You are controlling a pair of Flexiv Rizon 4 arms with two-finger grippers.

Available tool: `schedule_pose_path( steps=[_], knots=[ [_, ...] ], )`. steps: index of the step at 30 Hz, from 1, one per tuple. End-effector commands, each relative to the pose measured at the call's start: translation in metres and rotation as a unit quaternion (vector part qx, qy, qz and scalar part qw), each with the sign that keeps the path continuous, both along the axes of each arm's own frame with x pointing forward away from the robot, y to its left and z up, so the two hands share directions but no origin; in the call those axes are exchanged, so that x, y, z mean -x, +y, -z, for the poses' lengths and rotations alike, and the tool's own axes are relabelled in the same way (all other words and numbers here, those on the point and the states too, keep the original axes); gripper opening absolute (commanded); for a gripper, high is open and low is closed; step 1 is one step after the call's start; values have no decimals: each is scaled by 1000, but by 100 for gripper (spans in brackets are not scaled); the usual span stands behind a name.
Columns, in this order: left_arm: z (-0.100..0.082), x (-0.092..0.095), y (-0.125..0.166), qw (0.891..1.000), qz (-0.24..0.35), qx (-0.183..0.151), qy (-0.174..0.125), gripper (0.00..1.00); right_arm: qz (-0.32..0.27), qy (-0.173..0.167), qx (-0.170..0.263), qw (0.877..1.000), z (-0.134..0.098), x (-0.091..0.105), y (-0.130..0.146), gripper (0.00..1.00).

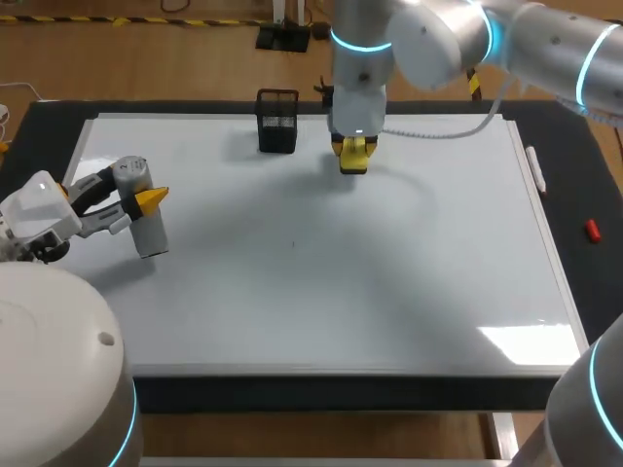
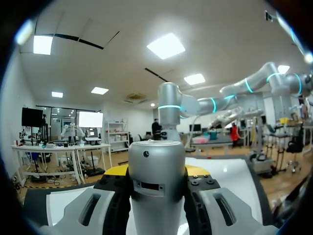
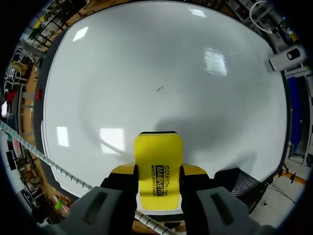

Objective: Pick up the inspection probe, press it on each red-marked spot on the whiteboard one by one, put down the probe, pick up the eraser, and wipe off all the red marks.

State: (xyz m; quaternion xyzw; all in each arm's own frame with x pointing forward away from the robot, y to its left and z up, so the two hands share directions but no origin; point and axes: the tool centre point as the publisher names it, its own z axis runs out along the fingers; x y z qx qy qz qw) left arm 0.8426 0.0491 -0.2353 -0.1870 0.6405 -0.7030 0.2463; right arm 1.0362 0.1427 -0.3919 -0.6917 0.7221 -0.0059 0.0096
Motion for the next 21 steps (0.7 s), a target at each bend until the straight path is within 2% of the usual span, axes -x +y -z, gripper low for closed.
schedule_pose_path(
  steps=[1, 7, 12, 21],
  knots=[
    [-1, 0, 0, 1000, -1, 0, -1, 0, -3, 30, 5, 1000, 5, -16, 7, 0],
    [-1, 0, 0, 1000, -1, 0, -1, 0, -4, 35, 6, 999, 7, -27, 9, 0],
    [-1, 0, 0, 1000, -1, 0, -1, 0, -5, 38, 23, 999, 12, -36, 9, 0],
    [-1, 0, 0, 1000, -1, 0, -1, 0, 1, 43, 17, 999, 24, -46, 4, 0]
  ],
)
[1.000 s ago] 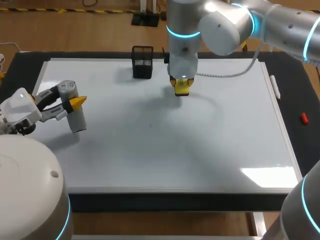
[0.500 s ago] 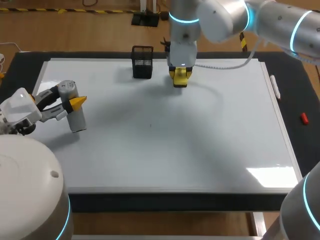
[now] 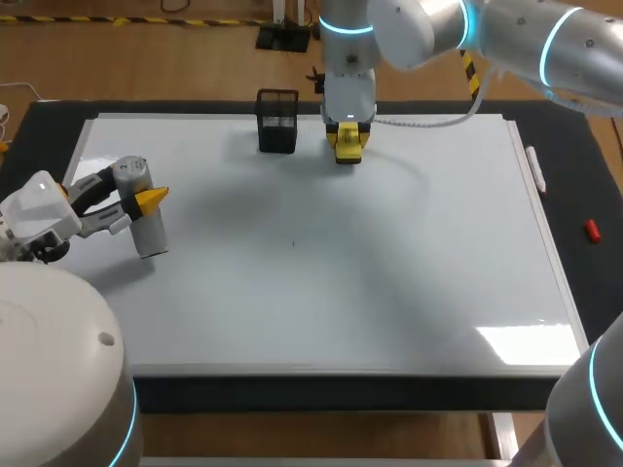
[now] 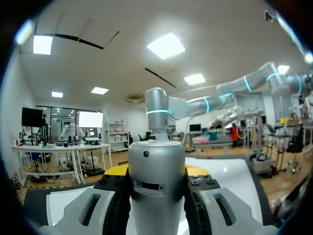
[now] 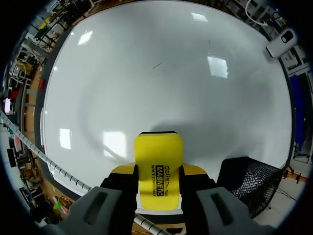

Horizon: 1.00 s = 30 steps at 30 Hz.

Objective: Pick up the inspection probe, press it on each red-marked spot on the whiteboard one by one, put down the probe, pick up the eraser, and wipe off all the red marks.

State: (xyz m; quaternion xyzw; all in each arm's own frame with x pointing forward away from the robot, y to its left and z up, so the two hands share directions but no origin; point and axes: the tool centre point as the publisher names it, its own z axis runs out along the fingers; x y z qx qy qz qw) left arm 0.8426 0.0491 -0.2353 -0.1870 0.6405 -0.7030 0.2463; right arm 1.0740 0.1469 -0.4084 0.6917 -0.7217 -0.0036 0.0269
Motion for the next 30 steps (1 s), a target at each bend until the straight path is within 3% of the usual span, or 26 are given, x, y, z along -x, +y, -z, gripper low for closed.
schedule_pose_path(
  steps=[1, 14, 17, 18, 19, 24, 30],
  knots=[
    [-1, 0, 0, 1000, -1, 0, -1, 0, 3, 12, -3, 1000, 10, -9, -1, 0],
    [-1, 0, 0, 1000, -1, 0, -1, 0, 1, -2, 5, 1000, 16, -10, -3, 3],
    [-1, 0, 0, 1000, -1, 0, -1, 0, 10, -4, 10, 1000, 16, -9, -4, 42],
    [-1, 0, 0, 1000, -1, 0, -1, 0, 13, -5, 11, 1000, 15, -9, -4, 62],
    [-1, 0, 0, 1000, -1, 0, -1, 0, 13, -7, 11, 1000, 15, -9, -5, 100],
    [-1, 0, 0, 1000, -1, 0, -1, 0, 42, -15, 28, 999, 9, -9, -14, 100],
    [-1, 0, 0, 1000, -1, 0, -1, 0, 87, -17, 16, 996, -1, -8, -28, 100]
  ],
)
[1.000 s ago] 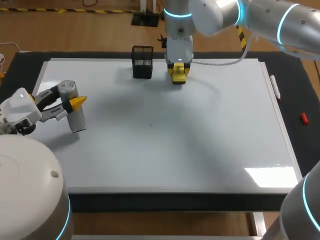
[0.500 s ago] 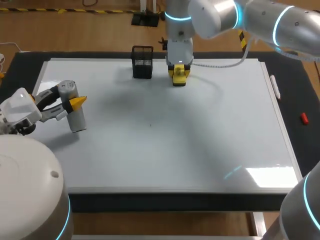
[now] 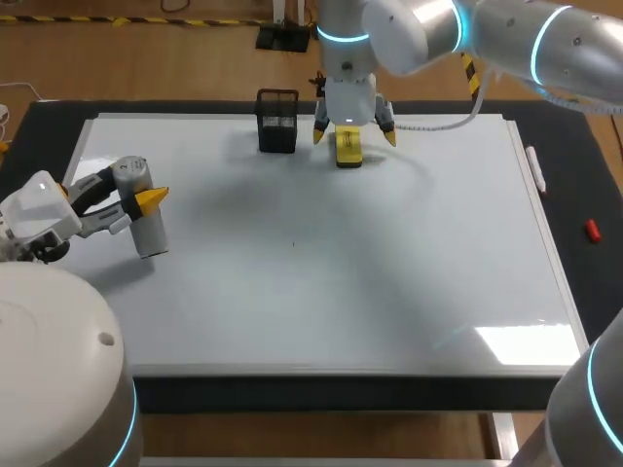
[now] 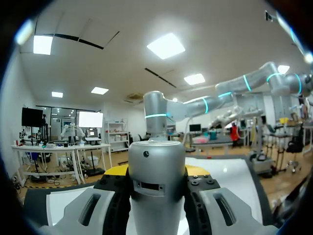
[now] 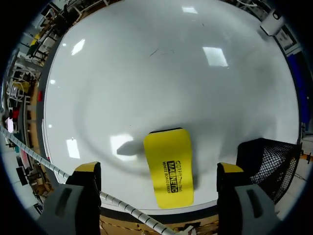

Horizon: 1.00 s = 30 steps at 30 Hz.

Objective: Pick up the inspection probe, press it on each red-marked spot on the whiteboard one by one, put down the probe, pick up the eraser, and wipe off all the red marks.

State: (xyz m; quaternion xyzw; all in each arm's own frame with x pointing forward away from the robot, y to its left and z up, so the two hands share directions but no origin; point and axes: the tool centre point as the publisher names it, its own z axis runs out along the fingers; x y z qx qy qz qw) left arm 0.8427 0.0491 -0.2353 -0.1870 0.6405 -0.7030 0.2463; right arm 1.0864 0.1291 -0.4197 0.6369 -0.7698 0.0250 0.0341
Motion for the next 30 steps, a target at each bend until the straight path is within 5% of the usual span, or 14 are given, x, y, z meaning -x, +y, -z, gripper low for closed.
schedule_pose_path(
  steps=[1, 14, 30],
  knots=[
    [-1, 0, 0, 1000, -1, 0, -1, 0, 23, 0, -23, 999, -14, 5, -13, 100],
    [-1, 0, 0, 1000, -1, 0, -1, 0, 212, 11, -135, 968, -46, 7, -44, 100],
    [-1, 0, 0, 1000, -1, 0, -1, 0, 339, 31, -245, 908, -75, 16, -73, 100]
  ],
)
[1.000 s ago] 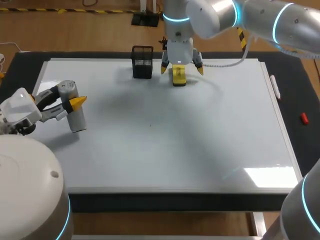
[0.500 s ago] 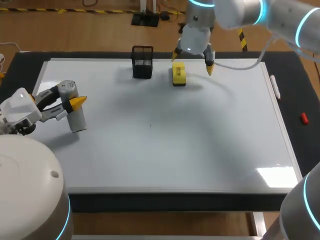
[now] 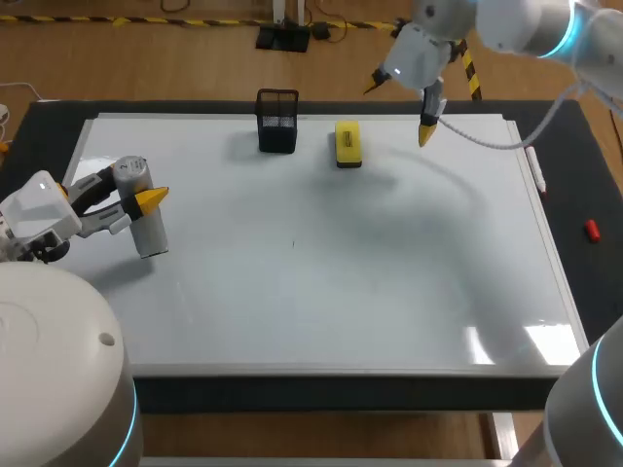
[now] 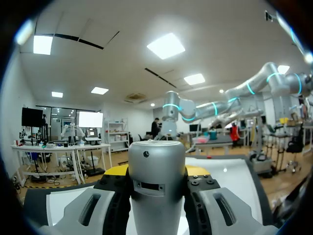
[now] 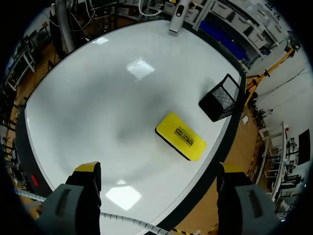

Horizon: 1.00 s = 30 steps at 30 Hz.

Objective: Pick up the inspection probe, press it on each red-marked spot on the whiteboard one by one, put down the probe, pick up the eraser, and wipe off all the red marks.

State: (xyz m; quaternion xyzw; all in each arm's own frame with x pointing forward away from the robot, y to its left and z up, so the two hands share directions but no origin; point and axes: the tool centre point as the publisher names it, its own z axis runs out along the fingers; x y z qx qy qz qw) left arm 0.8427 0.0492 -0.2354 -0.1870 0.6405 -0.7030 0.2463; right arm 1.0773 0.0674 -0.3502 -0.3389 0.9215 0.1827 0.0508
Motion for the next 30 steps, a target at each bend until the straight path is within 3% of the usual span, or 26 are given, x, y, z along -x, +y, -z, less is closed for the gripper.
schedule_pose_path(
  steps=[1, 11, 18, 19, 30],
  knots=[
    [-1, 0, 0, 1000, -1, 0, -1, 0, 26, -33, -37, 998, -8, 8, -13, 100],
    [-1, 0, 0, 1000, -1, 0, -1, 0, 91, -58, -103, 989, -38, 11, -35, 100],
    [-1, 0, 0, 1000, -1, 0, -1, 0, 106, -83, -114, 984, -61, 12, -44, 100],
    [-1, 0, 0, 1000, -1, 0, -1, 0, 92, -67, -124, 986, -62, 12, -46, 100],
    [-1, 0, 0, 1000, -1, 0, -1, 0, 92, -67, -124, 986, -62, 12, -46, 100]
  ],
)
